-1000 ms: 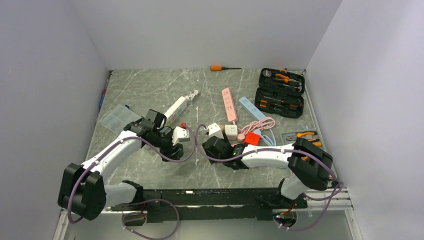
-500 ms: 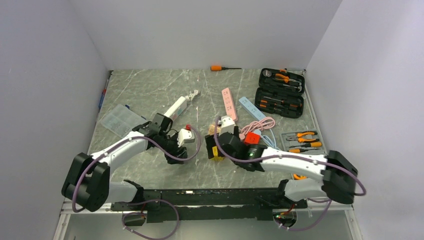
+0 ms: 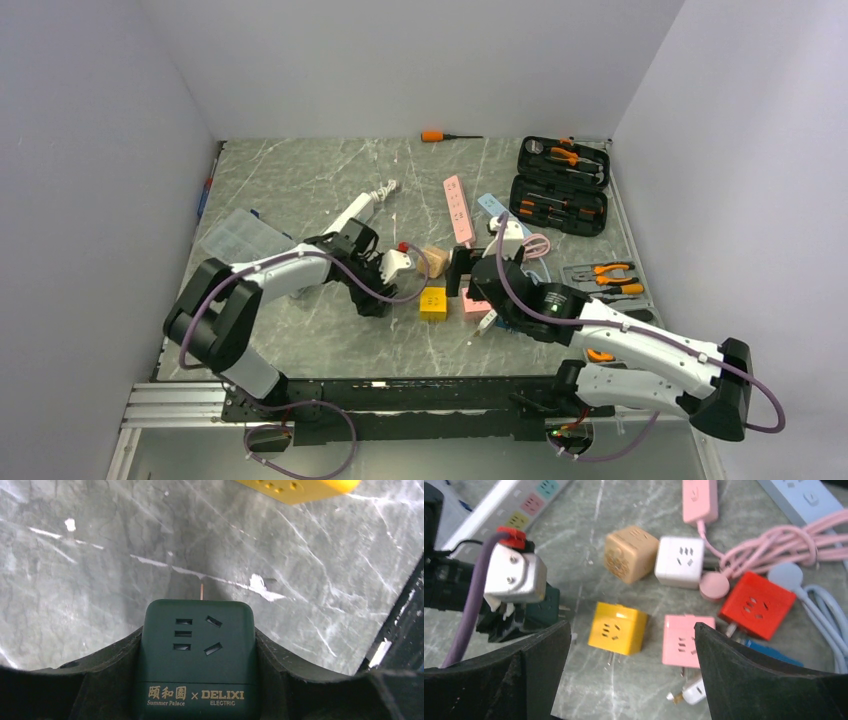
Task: Pull the plug off the socket
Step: Place the plug at the center of the board.
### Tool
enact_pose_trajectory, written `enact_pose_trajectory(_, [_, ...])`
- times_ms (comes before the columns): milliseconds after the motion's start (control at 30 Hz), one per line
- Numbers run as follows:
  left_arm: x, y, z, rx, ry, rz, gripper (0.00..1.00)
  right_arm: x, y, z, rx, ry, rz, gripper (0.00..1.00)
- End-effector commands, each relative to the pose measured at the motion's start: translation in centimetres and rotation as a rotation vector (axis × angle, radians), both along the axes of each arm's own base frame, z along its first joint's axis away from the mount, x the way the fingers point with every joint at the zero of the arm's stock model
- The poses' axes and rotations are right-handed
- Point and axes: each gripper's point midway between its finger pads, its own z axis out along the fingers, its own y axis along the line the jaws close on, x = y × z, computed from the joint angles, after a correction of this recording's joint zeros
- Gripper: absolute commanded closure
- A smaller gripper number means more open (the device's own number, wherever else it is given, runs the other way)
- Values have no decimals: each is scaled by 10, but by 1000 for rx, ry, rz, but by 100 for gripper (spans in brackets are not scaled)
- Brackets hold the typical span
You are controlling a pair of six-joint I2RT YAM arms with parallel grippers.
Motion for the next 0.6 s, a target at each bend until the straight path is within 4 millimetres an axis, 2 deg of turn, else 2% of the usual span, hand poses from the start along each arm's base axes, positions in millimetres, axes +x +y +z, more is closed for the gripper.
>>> enact_pose_trajectory(0, [20, -20, 7, 18, -43, 19, 84, -18, -31, -27, 8, 90, -91, 6])
enact_pose_trajectory(100, [20, -33, 13, -17, -32, 12, 82, -27, -40, -37, 43, 117, -112, 6])
enact_pose_trajectory(200, [12, -41, 15, -38, -16, -20, 71, -32, -45, -44, 56, 136, -119, 6])
enact_pose_trajectory(333, [1, -43, 15, -48, 19, -52, 39, -33, -45, -45, 42, 143, -113, 4])
enact_pose_trajectory(367, [-1, -44, 17, -55, 23, -60, 36, -32, -45, -45, 33, 142, -111, 3])
enact_pose_trajectory(400, [-3, -45, 20, -66, 27, -71, 25, -31, -45, -45, 23, 143, -111, 2])
enact_pose_trajectory(433, [-4, -46, 25, -75, 28, -77, 9, -31, -44, -44, 13, 144, -109, 2])
enact_pose_trajectory(467, [-5, -48, 31, -86, 30, -83, 2, -30, -43, -43, 4, 143, -110, 2])
enact_pose_trajectory(567, [-8, -51, 58, -129, 12, -109, 1, -27, -41, -40, -20, 138, -102, 1])
